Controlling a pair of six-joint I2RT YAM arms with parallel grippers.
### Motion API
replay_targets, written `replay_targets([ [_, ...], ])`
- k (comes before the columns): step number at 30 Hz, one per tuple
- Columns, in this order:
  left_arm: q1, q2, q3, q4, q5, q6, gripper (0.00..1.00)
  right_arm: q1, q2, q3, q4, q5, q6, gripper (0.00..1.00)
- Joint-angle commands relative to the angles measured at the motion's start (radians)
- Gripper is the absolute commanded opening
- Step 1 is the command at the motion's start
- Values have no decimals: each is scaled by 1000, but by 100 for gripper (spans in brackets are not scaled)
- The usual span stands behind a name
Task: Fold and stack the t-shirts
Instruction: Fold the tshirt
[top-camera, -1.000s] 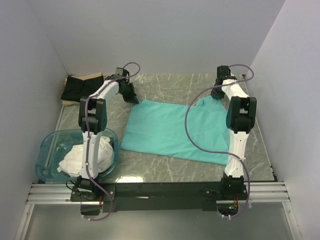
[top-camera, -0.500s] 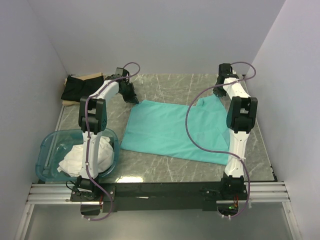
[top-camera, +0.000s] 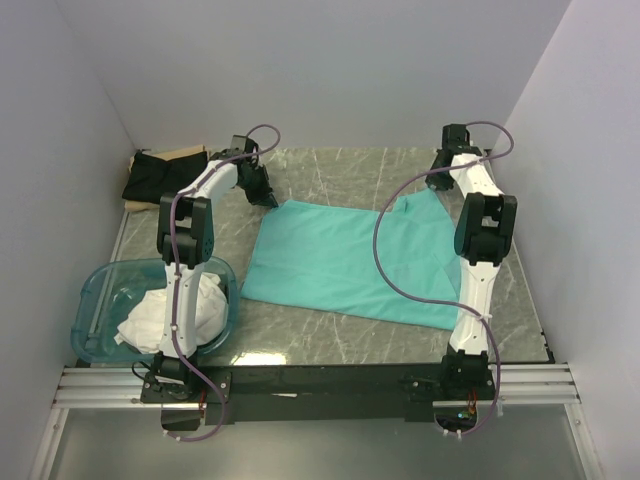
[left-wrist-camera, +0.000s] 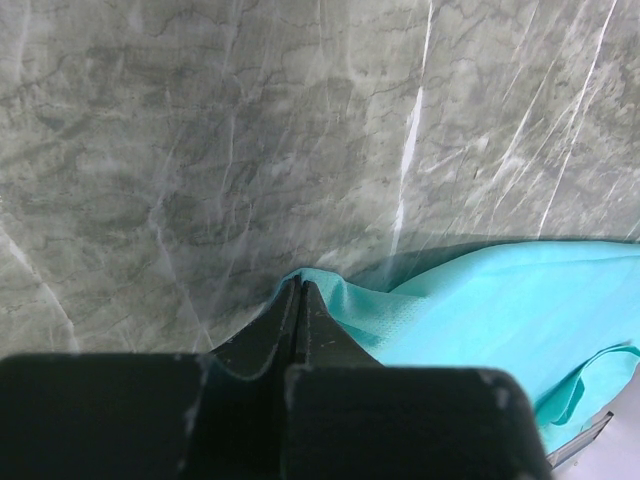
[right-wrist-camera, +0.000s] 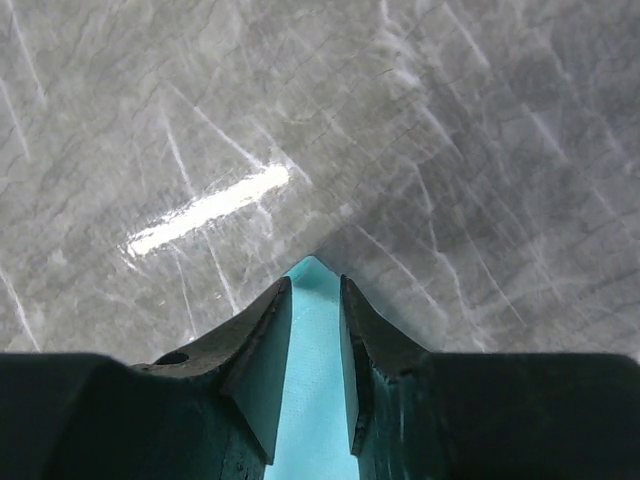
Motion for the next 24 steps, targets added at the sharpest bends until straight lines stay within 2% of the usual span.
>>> replay_targets([
  [1, 1, 29, 21, -42, -10, 10, 0, -6, 16, 14, 20, -39, -23, 33],
  [13, 1, 40, 31, -50, -4, 12, 0, -6, 55, 45, -37, -38, -46, 31],
  [17, 1, 39, 34, -50, -5, 13, 0, -6, 61, 46, -42, -37, -46, 22],
  [23, 0, 42, 48, -56, -22, 30, 0, -6, 50, 60, -55, -1, -17, 0],
  [24, 0, 45, 50, -61, -25, 34, 0, -7, 41, 61, -55, 8, -11, 0],
])
